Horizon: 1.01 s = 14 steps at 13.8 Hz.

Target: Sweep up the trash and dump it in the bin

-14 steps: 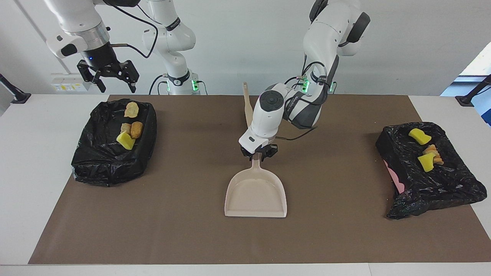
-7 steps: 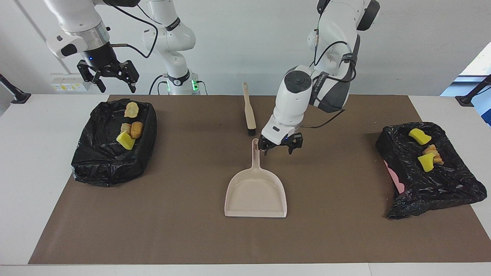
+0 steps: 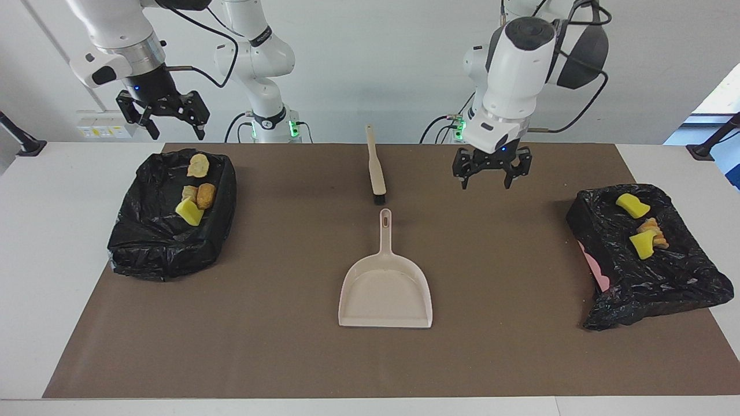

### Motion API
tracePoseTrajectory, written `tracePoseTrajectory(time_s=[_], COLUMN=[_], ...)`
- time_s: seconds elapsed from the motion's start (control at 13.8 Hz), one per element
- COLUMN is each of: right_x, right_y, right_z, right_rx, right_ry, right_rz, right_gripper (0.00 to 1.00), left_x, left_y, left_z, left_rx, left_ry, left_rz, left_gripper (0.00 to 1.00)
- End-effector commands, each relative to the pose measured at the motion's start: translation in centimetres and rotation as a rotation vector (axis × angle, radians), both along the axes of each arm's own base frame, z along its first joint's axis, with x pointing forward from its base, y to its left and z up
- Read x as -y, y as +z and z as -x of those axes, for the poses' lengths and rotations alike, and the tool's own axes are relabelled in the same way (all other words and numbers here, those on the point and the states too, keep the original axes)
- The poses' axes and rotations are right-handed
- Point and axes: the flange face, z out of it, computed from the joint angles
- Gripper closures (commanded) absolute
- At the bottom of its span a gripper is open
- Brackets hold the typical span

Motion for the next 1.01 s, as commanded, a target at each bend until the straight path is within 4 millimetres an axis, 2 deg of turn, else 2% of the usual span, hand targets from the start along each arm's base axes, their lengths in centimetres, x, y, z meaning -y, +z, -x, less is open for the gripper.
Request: tracePoseTrajectory(time_s=[0.0, 0.14, 0.22, 0.43, 0.94], right_x=[0.1, 0.1, 0.1, 0.1, 0.1], right_y=[0.0, 0.0, 0.0, 0.0, 0.0], right_z=[0.4, 0.4, 0.4, 0.4, 0.4], right_rx=[-0.007, -0.007, -0.007, -0.005, -0.005], right_ry=[0.018, 0.018, 0.018, 0.018, 0.018], right_rz=[-0.003, -0.003, -0.003, -0.003, -0.003], right_gripper=[0.00, 0.00, 0.00, 0.00, 0.00], left_x=[-5.0, -7.5, -9.0, -11.3, -12.1], left_y=[3.8, 8.7, 9.9, 11.0, 11.9], left_z=[1.5, 2.1, 2.2, 1.6, 2.6], left_rx=[-0.029, -0.055, -0.069, -0.058, -0.044], left_ry=[-0.013, -0.032, -0.047, -0.057, -0.042], left_rz=[0.059, 0.070, 0.068, 0.070, 0.071], left_gripper=[0.00, 0.00, 0.00, 0.00, 0.00])
